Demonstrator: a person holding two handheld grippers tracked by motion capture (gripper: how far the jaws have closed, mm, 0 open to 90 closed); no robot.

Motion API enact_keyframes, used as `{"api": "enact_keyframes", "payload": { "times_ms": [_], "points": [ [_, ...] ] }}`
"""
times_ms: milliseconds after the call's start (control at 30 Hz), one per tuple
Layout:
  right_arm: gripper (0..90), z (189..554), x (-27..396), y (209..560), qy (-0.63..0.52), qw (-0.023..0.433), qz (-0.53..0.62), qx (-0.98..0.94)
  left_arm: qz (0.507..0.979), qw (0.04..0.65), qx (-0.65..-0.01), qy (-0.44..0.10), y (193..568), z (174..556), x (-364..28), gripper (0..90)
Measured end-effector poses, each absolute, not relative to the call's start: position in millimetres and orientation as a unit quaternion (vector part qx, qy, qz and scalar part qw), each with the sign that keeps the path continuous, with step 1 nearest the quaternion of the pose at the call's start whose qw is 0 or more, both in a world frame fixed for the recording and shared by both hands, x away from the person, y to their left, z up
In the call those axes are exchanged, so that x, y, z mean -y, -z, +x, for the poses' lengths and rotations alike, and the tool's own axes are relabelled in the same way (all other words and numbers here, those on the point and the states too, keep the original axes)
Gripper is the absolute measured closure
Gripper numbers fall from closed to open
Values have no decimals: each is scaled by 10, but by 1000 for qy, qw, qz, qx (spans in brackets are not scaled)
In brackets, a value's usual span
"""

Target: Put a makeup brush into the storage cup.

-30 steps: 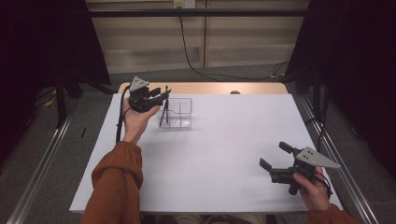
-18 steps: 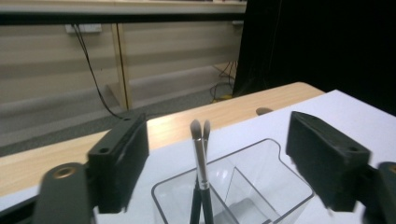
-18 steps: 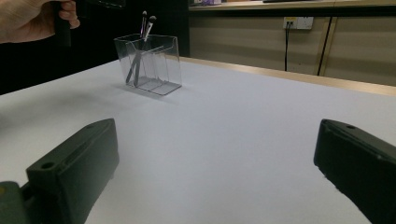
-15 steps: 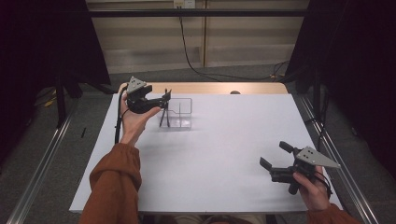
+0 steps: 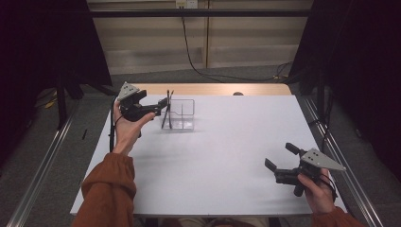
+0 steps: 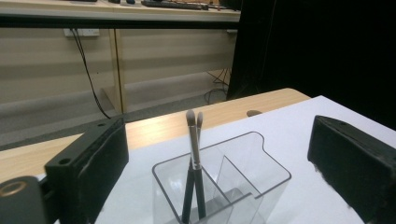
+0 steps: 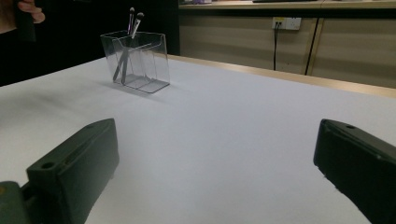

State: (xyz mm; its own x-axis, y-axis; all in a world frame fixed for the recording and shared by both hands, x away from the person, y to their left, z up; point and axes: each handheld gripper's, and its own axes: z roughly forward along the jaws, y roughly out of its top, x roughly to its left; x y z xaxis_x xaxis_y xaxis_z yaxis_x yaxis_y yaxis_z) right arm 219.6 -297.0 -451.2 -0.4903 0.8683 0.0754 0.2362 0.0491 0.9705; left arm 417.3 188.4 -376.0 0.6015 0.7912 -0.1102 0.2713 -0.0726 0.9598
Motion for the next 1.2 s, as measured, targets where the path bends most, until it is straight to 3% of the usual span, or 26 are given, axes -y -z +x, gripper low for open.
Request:
{"api": "enact_keyframes", "payload": {
  "times_ms": [367,1200],
  "points": [
    [0,2175,2991,4505,-554,291,413,-662,675,599,-375,-213,3797,3939,-2091,27],
    [0,2172,2954,4493,-557,285,403,-668,692,589,-353,-223,3729,3342,-2251,29]
  ]
}}
